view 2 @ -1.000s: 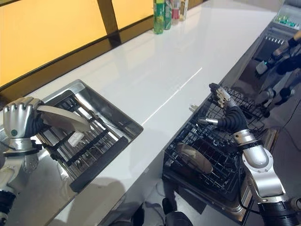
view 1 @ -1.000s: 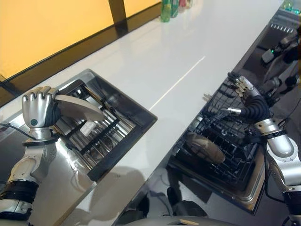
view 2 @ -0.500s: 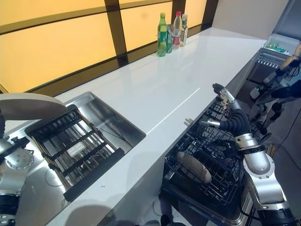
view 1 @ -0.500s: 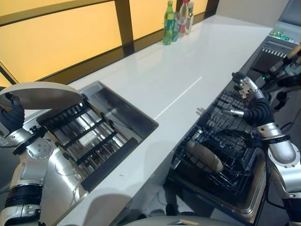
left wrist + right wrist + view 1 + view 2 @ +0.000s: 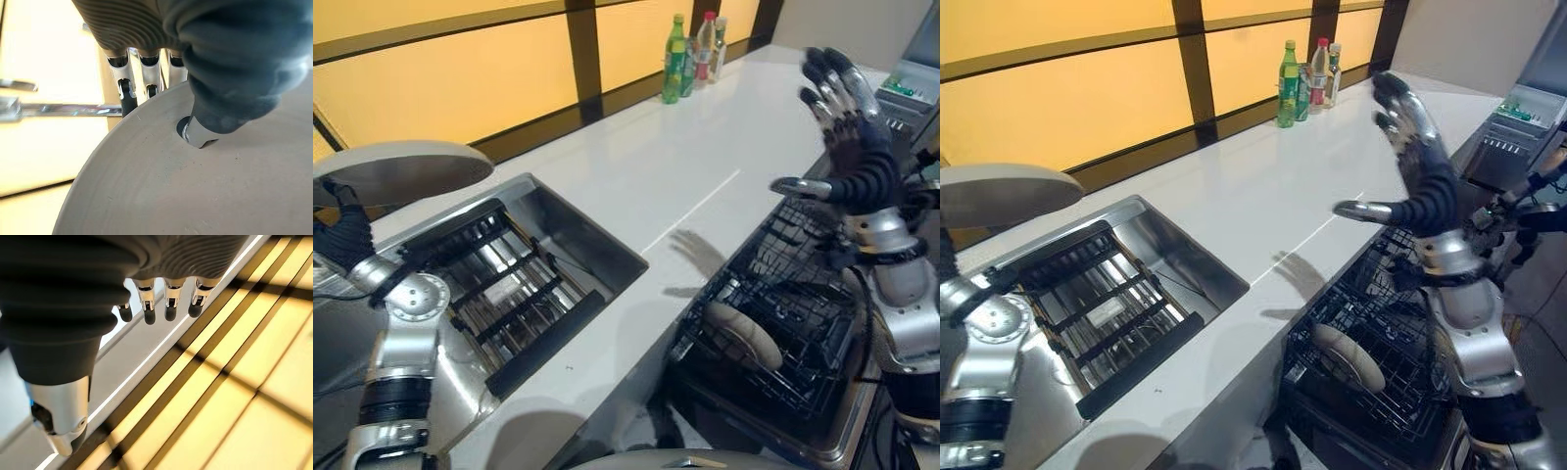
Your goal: Pick up plates and place into dishwasher.
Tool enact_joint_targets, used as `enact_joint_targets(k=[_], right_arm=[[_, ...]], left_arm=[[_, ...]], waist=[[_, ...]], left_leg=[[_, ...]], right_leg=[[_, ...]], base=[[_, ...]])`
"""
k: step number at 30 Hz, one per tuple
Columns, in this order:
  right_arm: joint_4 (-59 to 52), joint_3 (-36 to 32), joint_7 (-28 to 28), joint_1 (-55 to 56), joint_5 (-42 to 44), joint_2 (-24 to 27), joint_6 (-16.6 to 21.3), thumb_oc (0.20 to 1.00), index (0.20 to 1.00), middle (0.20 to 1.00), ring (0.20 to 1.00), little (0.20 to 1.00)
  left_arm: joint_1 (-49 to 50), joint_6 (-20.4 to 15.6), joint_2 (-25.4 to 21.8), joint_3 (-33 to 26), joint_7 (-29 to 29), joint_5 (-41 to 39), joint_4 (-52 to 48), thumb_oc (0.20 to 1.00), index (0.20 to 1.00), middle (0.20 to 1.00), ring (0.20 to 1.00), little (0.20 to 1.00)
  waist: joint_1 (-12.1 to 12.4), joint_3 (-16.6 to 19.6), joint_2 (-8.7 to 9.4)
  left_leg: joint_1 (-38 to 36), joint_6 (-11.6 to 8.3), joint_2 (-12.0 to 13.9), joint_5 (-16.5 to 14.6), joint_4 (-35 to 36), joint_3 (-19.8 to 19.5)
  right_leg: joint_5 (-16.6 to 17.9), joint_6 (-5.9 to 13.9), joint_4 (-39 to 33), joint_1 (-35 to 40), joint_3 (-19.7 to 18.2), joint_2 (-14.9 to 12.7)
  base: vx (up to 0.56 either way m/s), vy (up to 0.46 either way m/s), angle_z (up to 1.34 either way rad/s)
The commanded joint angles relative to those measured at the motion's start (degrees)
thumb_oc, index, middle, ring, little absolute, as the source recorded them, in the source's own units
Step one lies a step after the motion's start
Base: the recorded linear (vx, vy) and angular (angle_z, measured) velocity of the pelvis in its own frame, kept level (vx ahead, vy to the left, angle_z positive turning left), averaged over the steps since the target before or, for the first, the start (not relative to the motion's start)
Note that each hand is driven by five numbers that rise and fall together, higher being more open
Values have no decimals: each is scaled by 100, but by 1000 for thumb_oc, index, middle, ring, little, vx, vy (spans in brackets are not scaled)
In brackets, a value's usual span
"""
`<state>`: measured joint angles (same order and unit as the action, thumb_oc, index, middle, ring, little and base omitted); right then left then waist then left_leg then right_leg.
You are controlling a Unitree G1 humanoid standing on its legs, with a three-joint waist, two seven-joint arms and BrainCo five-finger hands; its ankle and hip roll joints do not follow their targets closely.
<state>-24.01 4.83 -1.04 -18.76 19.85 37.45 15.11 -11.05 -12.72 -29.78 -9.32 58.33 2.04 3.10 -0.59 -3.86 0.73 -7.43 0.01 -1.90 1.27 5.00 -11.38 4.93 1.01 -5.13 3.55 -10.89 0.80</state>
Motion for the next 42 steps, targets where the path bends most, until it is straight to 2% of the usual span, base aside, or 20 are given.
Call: enact_joint_targets(k=[1, 3, 6, 11, 15, 21, 29, 33, 36, 39, 42], right_arm=[[-324, 555, 26, -573, 174, -419, -465, 1000, 1000, 1000, 1000, 1000], [-390, 1061, 127, -840, 270, -641, -878, 1000, 1000, 1000, 1000, 1000], [-392, 1761, 221, -1057, 309, -982, -1246, 1000, 1000, 1000, 1000, 1000], [-241, 2600, 278, -1410, 417, -1459, -1404, 1000, 1000, 1000, 1000, 1000], [-165, 2933, -29, -1743, 253, -1676, -1381, 1000, 1000, 1000, 1000, 1000], [-224, 2858, -552, -2059, -114, -1633, -1473, 1000, 1000, 1000, 1000, 1000], [-347, 2573, -957, -1892, -616, -1449, -1455, 1000, 1000, 1000, 1000, 1000], [-320, 2419, -1062, -1758, -921, -1267, -1447, 1000, 1000, 1000, 1000, 1000], [-283, 2230, -1242, -1621, -1328, -1066, -1506, 1000, 1000, 1000, 1000, 1000], [-335, 1863, -1544, -1386, -1742, -769, -1546, 1000, 1000, 1000, 1000, 1000], [-541, 1434, -1562, -931, -1820, -537, -1439, 1000, 1000, 1000, 1000, 1000]], left_arm=[[-556, -111, -121, 498, -194, 18, -359, 200, 200, 200, 200, 200], [-691, 13, 66, 756, -351, -57, -547, 200, 200, 200, 200, 200], [-864, 193, 310, 1109, -482, -73, -809, 200, 200, 200, 200, 200], [-1127, 463, 594, 1640, -809, -141, -1223, 200, 200, 200, 200, 200], [-1253, 604, 739, 2052, -1271, -183, -1602, 200, 200, 200, 200, 200], [-1074, 661, 712, 2301, -2090, -474, -2122, 200, 200, 200, 200, 200], [-591, 415, 488, 2261, -2620, -584, -2385, 200, 200, 200, 200, 200], [-393, 164, 378, 2172, -2723, -485, -2386, 200, 200, 200, 200, 200], [-276, 114, 297, 2058, -2748, -401, -2385, 200, 200, 200, 200, 200], [-113, 85, 181, 1889, -2706, -334, -2354, 200, 200, 200, 200, 200], [89, -25, 116, 1657, -2540, -246, -2320, 200, 200, 200, 200, 200]], waist=[[280, 571, 146], [372, 607, 156], [472, 629, 156], [618, 617, 168], [768, 601, 195], [962, 591, 214], [1125, 573, 205], [1159, 586, 188], [1159, 597, 177], [1106, 594, 166], [1005, 593, 142]], left_leg=[[379, 263, -338, 134, -87, -253], [420, 266, -355, 164, -97, -302], [476, 267, -373, 213, -84, -405], [554, 257, -425, 277, -56, -617], [601, 245, -455, 303, -33, -750], [680, 228, -501, 330, -19, -917], [750, 254, -560, 344, -35, -1046], [766, 277, -585, 351, -22, -1081], [762, 285, -593, 346, -11, -1090], [757, 289, -593, 333, -8, -1074], [754, 305, -587, 320, -1, -1011]], right_leg=[[-241, 174, 493, -133, 275, -121], [-260, 158, 503, -138, 359, -115], [-294, 142, 529, -155, 471, -101], [-299, 139, 485, -137, 599, -80], [-287, 144, 402, -86, 741, -94], [-237, 159, 296, -60, 923, -126], [-177, 198, 266, -75, 1048, -192], [-159, 209, 258, -83, 1086, -221], [-141, 226, 260, -90, 1108, -243], [-115, 245, 275, -110, 1073, -252], [-70, 261, 296, -149, 979, -250]], base=[[-103, -38, 17], [-107, -44, 22], [-98, -50, 25], [-90, -69, 23], [-59, -70, 17], [-47, -46, 20], [-28, -11, 15], [-3, 8, 3], [2, 28, 3], [4, 32, 2], [-3, 37, 0]])
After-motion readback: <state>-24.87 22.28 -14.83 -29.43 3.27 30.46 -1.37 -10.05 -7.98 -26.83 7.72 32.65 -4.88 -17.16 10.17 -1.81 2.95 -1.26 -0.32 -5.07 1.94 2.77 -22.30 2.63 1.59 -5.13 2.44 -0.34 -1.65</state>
